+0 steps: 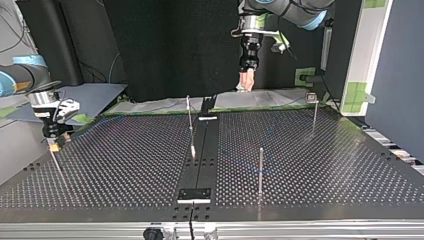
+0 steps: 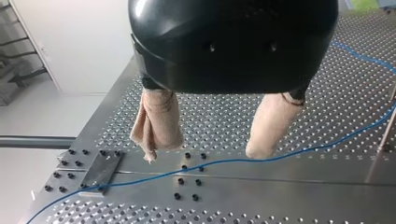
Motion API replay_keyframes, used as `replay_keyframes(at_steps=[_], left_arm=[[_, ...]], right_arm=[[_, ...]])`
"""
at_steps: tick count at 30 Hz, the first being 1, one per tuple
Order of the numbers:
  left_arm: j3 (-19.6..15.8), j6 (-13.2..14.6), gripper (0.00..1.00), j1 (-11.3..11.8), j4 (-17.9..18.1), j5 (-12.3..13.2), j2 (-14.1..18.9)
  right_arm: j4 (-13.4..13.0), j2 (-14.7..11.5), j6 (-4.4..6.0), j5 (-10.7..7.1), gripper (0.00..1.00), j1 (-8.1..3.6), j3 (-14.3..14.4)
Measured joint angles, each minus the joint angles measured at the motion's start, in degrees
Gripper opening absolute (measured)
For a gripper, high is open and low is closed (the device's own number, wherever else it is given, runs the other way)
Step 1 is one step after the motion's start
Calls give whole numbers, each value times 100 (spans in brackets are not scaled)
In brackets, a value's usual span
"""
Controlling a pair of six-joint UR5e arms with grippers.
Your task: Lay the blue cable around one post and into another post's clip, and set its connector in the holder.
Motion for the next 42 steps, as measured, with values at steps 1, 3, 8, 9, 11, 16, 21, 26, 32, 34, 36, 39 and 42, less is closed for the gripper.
replay_keyframes(at_steps=[1, 3, 8, 9, 11, 16, 21, 26, 32, 34, 36, 39, 42], left_arm=[[0, 0, 100, 6, 8, 1, 0], [0, -1, 100, 11, 12, 3, 0], [0, -3, 100, 15, 13, 0, 0], [0, -2, 100, 15, 11, -3, 0], [0, -2, 100, 16, -1, -8, 0], [0, 8, 100, 18, -61, -13, 0], [0, 23, 100, 24, -205, -19, 0], [-45, 38, 100, 45, -237, -21, 0], [-54, 38, 100, 66, -235, -16, 0], [-54, 38, 100, 71, -235, -12, 0], [-55, 37, 100, 84, -237, -11, 0], [-56, 32, 100, 103, -241, -7, -1], [-55, 30, 100, 114, -242, -5, 0]], right_arm=[[-2, 0, 0, 0, 100, -1, 0], [-3, 0, 0, -2, 100, -1, 0], [5, 1, -1, -23, 100, -1, 0], [6, 1, 0, -24, 100, -1, 1], [9, 1, 0, -26, 100, 1, 1], [10, 2, -12, -37, 100, 17, -1], [9, 1, -17, -115, 100, 27, 0], [14, 1, -31, -175, 100, 31, 0], [24, 1, -43, -301, 100, 45, 1], [31, 1, -44, -349, 100, 51, 1], [38, 2, -44, -393, 100, 58, 1], [46, 4, -44, -432, 100, 72, 1], [67, 5, -58, -444, 100, 89, 2]])
